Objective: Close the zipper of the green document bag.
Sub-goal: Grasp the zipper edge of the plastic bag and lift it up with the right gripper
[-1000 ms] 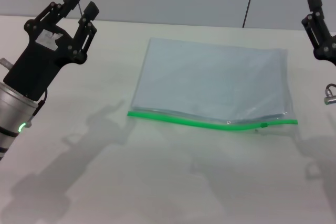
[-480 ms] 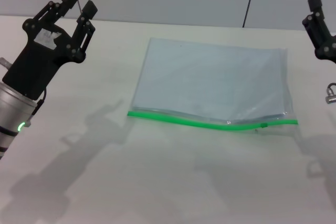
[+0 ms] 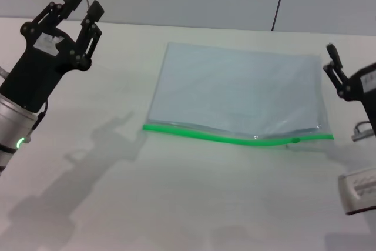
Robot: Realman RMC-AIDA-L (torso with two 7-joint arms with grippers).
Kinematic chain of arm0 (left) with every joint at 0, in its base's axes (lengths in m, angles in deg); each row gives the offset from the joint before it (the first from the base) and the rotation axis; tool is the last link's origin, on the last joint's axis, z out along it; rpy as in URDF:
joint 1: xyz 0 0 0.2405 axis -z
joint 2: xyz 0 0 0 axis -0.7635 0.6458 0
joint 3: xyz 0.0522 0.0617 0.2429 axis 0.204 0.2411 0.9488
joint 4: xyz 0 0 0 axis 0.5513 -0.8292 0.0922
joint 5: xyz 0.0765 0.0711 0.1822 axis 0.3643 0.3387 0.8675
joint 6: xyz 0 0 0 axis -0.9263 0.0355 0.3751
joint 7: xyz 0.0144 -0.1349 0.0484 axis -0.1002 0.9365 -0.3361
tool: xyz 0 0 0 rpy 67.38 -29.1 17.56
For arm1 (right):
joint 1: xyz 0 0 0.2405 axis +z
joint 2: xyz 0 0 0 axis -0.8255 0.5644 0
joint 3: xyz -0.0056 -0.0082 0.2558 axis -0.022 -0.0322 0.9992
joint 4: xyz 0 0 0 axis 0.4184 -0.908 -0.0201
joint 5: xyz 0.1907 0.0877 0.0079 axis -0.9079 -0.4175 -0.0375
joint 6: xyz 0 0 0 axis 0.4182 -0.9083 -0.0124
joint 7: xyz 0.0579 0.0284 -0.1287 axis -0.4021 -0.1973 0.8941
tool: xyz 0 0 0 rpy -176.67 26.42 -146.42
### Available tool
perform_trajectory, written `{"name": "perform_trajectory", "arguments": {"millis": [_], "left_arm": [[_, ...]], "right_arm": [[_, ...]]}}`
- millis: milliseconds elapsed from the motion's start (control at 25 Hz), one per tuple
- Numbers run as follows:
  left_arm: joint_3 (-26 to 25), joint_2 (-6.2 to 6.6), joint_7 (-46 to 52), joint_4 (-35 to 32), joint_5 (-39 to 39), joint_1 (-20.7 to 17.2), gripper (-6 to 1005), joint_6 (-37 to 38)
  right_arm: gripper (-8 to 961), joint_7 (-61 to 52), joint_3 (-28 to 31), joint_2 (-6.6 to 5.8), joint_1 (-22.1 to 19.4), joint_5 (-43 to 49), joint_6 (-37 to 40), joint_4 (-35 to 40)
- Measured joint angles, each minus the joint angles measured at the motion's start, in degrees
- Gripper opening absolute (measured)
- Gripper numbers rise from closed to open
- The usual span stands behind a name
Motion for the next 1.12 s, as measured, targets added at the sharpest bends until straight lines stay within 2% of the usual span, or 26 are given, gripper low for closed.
{"name": "perform_trajectory", "arguments": {"millis": [280, 720, 1120], "left_arm": [[0.0, 0.10, 0.0, -0.1, -1.3, -0.3, 402, 0.0], [0.0, 0.33, -0.1, -0.2, -2.9, -1.1, 402, 0.0], [0.0, 0.39, -0.1, -0.2, -3.0, -1.1, 401, 0.0]], "right_arm": [[841, 19.6, -0.1, 0.00, -2.6, -4.4, -8.9, -1.5], [822, 29.6, -0.1, 0.00, -4.5, -4.8, -17.1, -2.0], [804, 33.5, -0.1, 0.00, -4.1, -1.9, -22.3, 2.5]]}}
